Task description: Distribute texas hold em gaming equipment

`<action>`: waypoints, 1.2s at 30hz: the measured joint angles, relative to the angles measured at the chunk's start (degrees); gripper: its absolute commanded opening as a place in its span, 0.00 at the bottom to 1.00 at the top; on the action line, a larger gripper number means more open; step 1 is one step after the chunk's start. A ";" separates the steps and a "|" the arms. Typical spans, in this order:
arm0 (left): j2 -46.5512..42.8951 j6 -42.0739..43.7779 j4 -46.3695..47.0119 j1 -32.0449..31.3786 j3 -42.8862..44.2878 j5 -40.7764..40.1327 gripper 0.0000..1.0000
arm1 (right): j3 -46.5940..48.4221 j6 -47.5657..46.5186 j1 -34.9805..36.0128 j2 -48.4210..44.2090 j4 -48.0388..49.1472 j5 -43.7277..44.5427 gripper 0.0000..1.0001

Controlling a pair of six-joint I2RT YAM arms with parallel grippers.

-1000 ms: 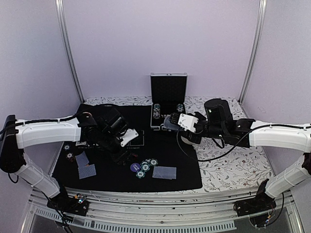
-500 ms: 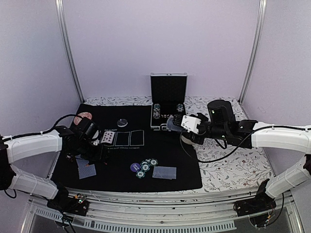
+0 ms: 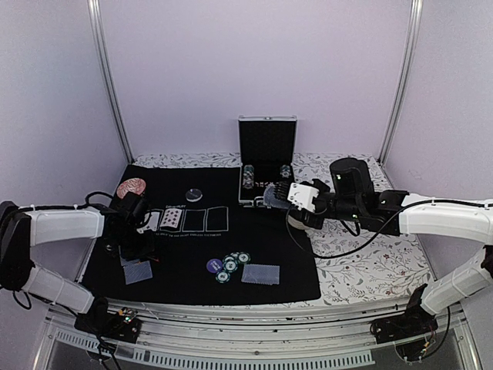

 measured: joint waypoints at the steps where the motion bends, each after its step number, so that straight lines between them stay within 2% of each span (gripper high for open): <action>1: 0.02 -0.35 -0.48 0.00 -0.02 -0.31 0.54 | 0.00 0.00 0.00 0.00 0.00 0.00 0.43; 7: 0.02 -0.76 -2.29 0.00 -0.02 -2.12 0.75 | 0.00 0.00 -0.02 0.00 0.02 -0.15 0.43; 10: 0.02 -0.79 -2.45 0.00 0.00 -2.16 0.82 | 0.00 0.00 -0.02 0.00 -0.02 -0.59 0.43; 12: 0.00 -0.74 -2.51 0.00 0.02 -2.14 0.93 | 0.00 0.00 -0.02 0.00 -0.04 -0.92 0.43; 14: -0.46 -0.52 -2.75 -0.13 0.24 -2.34 0.97 | 0.02 -0.02 -0.02 0.02 -0.07 -1.16 0.43; 18: -3.82 1.05 -2.75 -2.45 2.58 -3.63 0.97 | 0.39 -0.04 -0.02 0.26 -0.28 -1.42 0.43; 23: -8.72 7.61 1.62 -11.23 9.88 -4.31 0.91 | 1.49 -0.37 -0.02 0.98 -0.61 -2.69 0.43; 25: -9.57 10.99 5.25 -13.38 13.16 -0.81 0.91 | 2.25 -0.48 0.00 1.49 -0.70 -3.13 0.43; 28: -9.73 14.78 11.93 -14.99 16.26 7.19 0.98 | 3.85 -0.50 0.22 2.89 -0.72 -3.78 0.43; 33: -9.07 17.03 23.89 -18.53 16.46 20.11 0.98 | 6.43 -0.48 1.79 6.34 -0.81 -4.46 0.43; 36: -8.24 17.18 29.22 -19.67 15.82 24.94 0.98 | 8.02 -0.44 2.84 8.52 -1.16 -4.70 0.43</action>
